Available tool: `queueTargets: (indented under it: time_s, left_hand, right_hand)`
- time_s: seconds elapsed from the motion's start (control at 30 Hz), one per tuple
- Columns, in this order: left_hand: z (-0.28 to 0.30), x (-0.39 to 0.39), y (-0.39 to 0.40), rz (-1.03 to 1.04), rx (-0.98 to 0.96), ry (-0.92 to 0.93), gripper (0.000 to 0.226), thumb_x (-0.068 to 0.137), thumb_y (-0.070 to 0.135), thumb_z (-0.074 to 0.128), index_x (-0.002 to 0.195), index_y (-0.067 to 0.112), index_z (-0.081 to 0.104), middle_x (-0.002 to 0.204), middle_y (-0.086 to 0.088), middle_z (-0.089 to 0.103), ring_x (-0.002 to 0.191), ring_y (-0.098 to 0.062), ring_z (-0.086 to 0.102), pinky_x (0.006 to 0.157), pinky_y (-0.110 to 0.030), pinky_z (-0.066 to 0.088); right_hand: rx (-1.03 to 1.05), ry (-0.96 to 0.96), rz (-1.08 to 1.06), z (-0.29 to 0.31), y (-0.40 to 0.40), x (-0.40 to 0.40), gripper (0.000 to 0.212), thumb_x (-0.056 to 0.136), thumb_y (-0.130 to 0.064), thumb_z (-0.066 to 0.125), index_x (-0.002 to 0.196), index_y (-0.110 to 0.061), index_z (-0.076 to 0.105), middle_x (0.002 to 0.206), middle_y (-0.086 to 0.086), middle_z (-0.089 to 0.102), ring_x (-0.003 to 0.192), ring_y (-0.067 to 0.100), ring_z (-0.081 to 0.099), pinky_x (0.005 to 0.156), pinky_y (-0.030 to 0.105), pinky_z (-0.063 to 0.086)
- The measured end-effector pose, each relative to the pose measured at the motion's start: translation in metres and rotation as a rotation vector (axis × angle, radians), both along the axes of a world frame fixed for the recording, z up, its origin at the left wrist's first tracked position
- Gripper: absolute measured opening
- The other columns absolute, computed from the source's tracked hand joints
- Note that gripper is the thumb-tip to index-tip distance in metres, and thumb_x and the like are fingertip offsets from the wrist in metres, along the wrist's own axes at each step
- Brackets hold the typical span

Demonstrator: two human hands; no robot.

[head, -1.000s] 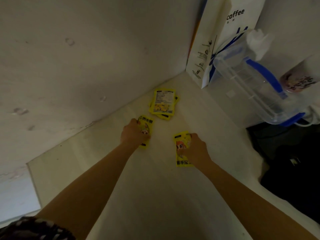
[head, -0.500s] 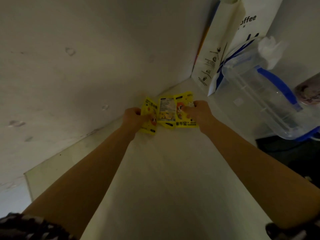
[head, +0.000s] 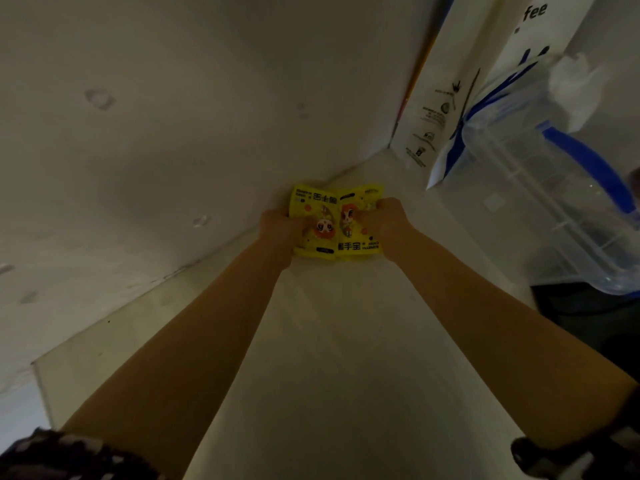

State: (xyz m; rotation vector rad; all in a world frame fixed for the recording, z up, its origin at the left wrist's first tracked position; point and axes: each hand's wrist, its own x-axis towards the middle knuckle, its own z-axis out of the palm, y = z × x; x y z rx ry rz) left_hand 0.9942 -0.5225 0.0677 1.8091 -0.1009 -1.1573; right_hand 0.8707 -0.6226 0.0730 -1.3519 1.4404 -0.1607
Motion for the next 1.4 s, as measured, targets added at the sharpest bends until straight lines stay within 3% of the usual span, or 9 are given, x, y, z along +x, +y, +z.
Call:
queueTargets:
  time_s: [0.07, 0.17, 0.37, 0.6, 0.77, 0.9, 1.0, 1.17, 1.4]
  left_hand:
    - [-0.004, -0.002, 0.003, 0.024, 0.024, -0.006, 0.024, 0.079, 0.002, 0.072, 0.103, -0.002, 0.066, 0.096, -0.018, 0.068, 0.08, -0.032, 0.067, 0.078, -0.05, 0.057]
    - [-0.01, -0.005, 0.008, -0.017, 0.076, -0.093, 0.012, 0.077, 0.006, 0.075, 0.084, 0.007, 0.066, 0.097, -0.02, 0.07, 0.088, -0.035, 0.069, 0.081, -0.054, 0.056]
    - [-0.014, -0.012, 0.013, -0.045, 0.133, -0.173, 0.011, 0.077, 0.014, 0.074, 0.077, 0.018, 0.063, 0.095, -0.015, 0.071, 0.086, -0.032, 0.07, 0.078, -0.054, 0.057]
    - [0.004, -0.04, 0.002, -0.096, 0.067, -0.014, 0.031, 0.072, 0.018, 0.074, 0.098, 0.003, 0.064, 0.096, -0.018, 0.07, 0.087, -0.034, 0.069, 0.082, -0.059, 0.054]
    - [0.01, -0.058, -0.013, -0.086, 0.053, 0.085, 0.032, 0.08, 0.009, 0.068, 0.11, -0.001, 0.059, 0.109, -0.028, 0.065, 0.096, -0.042, 0.067, 0.081, -0.066, 0.051]
    - [0.011, -0.06, -0.014, -0.064, 0.062, 0.154, 0.021, 0.08, -0.003, 0.064, 0.1, -0.002, 0.06, 0.086, -0.021, 0.065, 0.07, -0.033, 0.065, 0.072, -0.051, 0.056]
    - [0.004, -0.056, -0.007, -0.092, 0.054, 0.177, 0.013, 0.079, -0.009, 0.064, 0.087, 0.002, 0.065, 0.087, -0.018, 0.067, 0.072, -0.029, 0.066, 0.074, -0.05, 0.057]
    - [0.0, -0.049, 0.005, -0.188, 0.047, 0.153, 0.026, 0.079, 0.0, 0.069, 0.104, 0.006, 0.068, 0.101, -0.018, 0.07, 0.092, -0.033, 0.069, 0.083, -0.053, 0.055]
    - [0.008, -0.051, -0.008, -0.222, -0.049, 0.1, 0.012, 0.082, 0.008, 0.068, 0.093, 0.014, 0.071, 0.086, -0.008, 0.074, 0.079, -0.025, 0.071, 0.069, -0.039, 0.06]
  right_hand:
    - [-0.024, 0.004, 0.025, -0.001, 0.005, -0.007, 0.027, 0.088, -0.018, 0.063, 0.097, 0.008, 0.065, 0.088, 0.014, 0.059, 0.082, 0.025, 0.057, 0.082, 0.041, 0.051]
    - [-0.011, 0.034, -0.003, -0.004, 0.011, -0.027, 0.023, 0.088, -0.023, 0.063, 0.069, -0.014, 0.055, 0.077, 0.006, 0.056, 0.081, 0.024, 0.056, 0.075, 0.036, 0.048]
    - [0.012, -0.066, -0.253, -0.005, 0.022, -0.078, 0.006, 0.09, -0.018, 0.061, 0.086, -0.014, 0.058, 0.078, 0.004, 0.057, 0.071, 0.018, 0.053, 0.067, 0.033, 0.047]
    - [0.051, -0.158, -0.374, 0.009, 0.024, -0.111, 0.012, 0.092, -0.011, 0.058, 0.082, -0.017, 0.061, 0.071, -0.002, 0.056, 0.058, 0.011, 0.051, 0.053, 0.026, 0.044]
    - [0.138, -0.168, -0.424, 0.005, 0.023, -0.114, 0.006, 0.091, -0.009, 0.058, 0.091, -0.009, 0.064, 0.07, 0.002, 0.057, 0.057, 0.014, 0.052, 0.06, 0.032, 0.05]
    - [0.182, -0.203, -0.41, 0.004, 0.022, -0.116, 0.017, 0.088, -0.004, 0.062, 0.077, -0.016, 0.061, 0.071, 0.004, 0.06, 0.055, 0.015, 0.053, 0.068, 0.039, 0.053]
    - [0.211, -0.233, -0.423, 0.003, 0.021, -0.119, 0.017, 0.086, 0.0, 0.063, 0.077, -0.014, 0.062, 0.073, 0.006, 0.061, 0.055, 0.016, 0.05, 0.077, 0.045, 0.053]
    - [0.24, -0.266, -0.383, 0.007, 0.018, -0.118, 0.011, 0.085, -0.002, 0.066, 0.081, -0.012, 0.064, 0.079, 0.009, 0.064, 0.069, 0.024, 0.057, 0.086, 0.054, 0.052]
    - [0.154, -0.226, -0.305, 0.012, 0.017, -0.135, 0.011, 0.083, -0.005, 0.065, 0.092, -0.012, 0.066, 0.084, 0.008, 0.064, 0.066, 0.021, 0.056, 0.083, 0.049, 0.053]
